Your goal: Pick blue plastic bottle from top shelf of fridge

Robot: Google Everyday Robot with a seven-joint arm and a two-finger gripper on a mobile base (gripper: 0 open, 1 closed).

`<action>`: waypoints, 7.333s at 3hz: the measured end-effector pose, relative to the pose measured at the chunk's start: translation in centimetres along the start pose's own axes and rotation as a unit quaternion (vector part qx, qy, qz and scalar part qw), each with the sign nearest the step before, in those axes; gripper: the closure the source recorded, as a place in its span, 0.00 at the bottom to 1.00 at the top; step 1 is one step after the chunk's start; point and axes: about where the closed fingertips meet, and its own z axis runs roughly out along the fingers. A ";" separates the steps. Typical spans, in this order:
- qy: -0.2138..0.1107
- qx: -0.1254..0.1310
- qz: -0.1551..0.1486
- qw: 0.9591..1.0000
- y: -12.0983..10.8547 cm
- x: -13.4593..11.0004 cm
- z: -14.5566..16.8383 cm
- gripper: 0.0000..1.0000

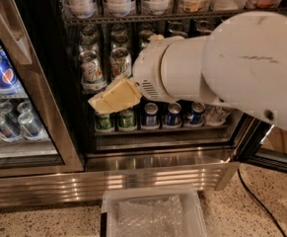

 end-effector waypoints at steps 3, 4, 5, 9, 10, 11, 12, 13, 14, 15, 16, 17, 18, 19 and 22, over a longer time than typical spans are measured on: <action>-0.088 -0.055 -0.041 0.994 -4.0 -2.5 7.6 0.00; -0.106 -0.094 -0.079 0.987 -2.9 -5.7 9.9 0.00; -0.135 -0.118 -0.105 0.978 -0.4 -9.2 11.1 0.00; -0.111 0.018 -0.100 0.989 4.4 -7.3 8.8 0.00; -0.111 0.018 -0.101 0.989 4.4 -7.3 8.8 0.00; -0.123 0.044 -0.071 0.989 4.1 -6.0 8.0 0.00; -0.135 0.091 -0.025 0.986 4.4 -2.8 6.8 0.00; -0.155 0.134 -0.020 0.979 5.0 -2.5 7.3 0.00; -0.170 0.165 -0.021 0.971 4.2 -3.7 6.8 0.00; -0.171 0.165 -0.021 0.971 4.2 -3.7 6.8 0.00; -0.190 0.189 -0.012 0.963 2.2 -5.3 6.8 0.00; -0.214 0.209 -0.004 0.954 -0.4 -7.2 6.9 0.00; -0.227 0.223 -0.002 0.948 -2.5 -8.5 7.0 0.00; -0.237 0.244 0.001 0.940 -4.1 -9.6 6.8 0.00; -0.249 0.291 0.000 0.924 -5.6 -12.1 5.4 0.00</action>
Offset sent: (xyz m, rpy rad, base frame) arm 0.0998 0.0182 -0.0219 0.1286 -0.0971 0.1716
